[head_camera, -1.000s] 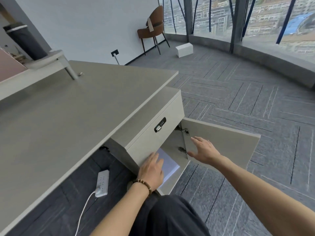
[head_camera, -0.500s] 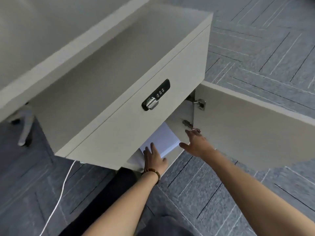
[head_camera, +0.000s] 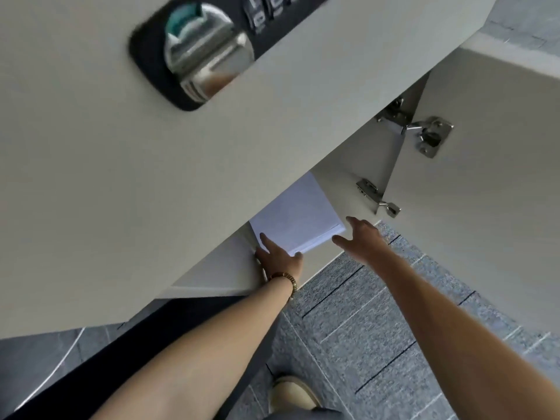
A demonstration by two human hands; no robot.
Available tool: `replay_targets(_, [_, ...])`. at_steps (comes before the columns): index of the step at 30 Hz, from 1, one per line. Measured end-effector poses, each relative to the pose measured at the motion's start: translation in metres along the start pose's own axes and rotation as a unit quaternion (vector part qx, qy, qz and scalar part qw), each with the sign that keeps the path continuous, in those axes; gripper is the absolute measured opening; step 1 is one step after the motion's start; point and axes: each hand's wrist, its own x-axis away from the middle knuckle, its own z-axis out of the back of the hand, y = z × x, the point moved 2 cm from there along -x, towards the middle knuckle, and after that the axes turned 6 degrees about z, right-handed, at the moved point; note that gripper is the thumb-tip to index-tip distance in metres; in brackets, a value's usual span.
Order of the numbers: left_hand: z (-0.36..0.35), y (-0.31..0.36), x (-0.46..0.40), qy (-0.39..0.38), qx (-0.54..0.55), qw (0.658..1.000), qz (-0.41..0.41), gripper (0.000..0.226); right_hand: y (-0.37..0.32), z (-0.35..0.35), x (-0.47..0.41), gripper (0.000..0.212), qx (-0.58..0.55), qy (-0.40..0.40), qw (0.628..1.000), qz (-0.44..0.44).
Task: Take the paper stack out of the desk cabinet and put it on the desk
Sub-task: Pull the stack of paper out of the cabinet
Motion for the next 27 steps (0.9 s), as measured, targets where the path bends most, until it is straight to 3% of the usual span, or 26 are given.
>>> replay_targets(10, [-0.023,-0.003,-0.03,0.04,0.012,0.999,0.011,0.1,0.0,-0.028,-0.045,0.069,0.02,0.04,0.999,-0.014])
replay_targets(15, [-0.028,-0.008,-0.037,0.024,-0.017,0.999,0.019,0.098,0.003,-0.033,-0.058,0.059,0.024,0.056,0.998,-0.019])
replay_targets(27, [-0.038,-0.017,-0.048,0.026,-0.04,0.999,0.019,0.096,-0.009,-0.038,-0.071,0.044,-0.057,0.095,0.993,-0.05])
